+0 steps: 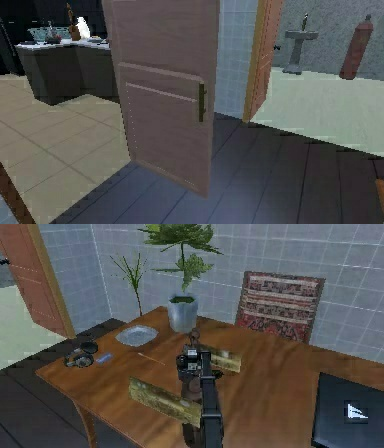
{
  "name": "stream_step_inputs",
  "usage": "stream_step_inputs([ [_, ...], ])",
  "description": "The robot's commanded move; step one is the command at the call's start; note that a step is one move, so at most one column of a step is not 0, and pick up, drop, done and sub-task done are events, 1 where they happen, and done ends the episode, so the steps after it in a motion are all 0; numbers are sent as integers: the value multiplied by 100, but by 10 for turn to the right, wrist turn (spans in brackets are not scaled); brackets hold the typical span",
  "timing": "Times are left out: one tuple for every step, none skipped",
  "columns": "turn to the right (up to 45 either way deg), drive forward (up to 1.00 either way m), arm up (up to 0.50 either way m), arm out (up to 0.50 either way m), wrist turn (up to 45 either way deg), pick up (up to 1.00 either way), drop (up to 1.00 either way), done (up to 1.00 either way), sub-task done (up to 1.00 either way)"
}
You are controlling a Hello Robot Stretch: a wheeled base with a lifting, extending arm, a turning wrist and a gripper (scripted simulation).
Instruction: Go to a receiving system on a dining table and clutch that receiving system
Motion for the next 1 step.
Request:
stream_step_inputs([
  [0,0,10,0,0,0,0,0,0],
])
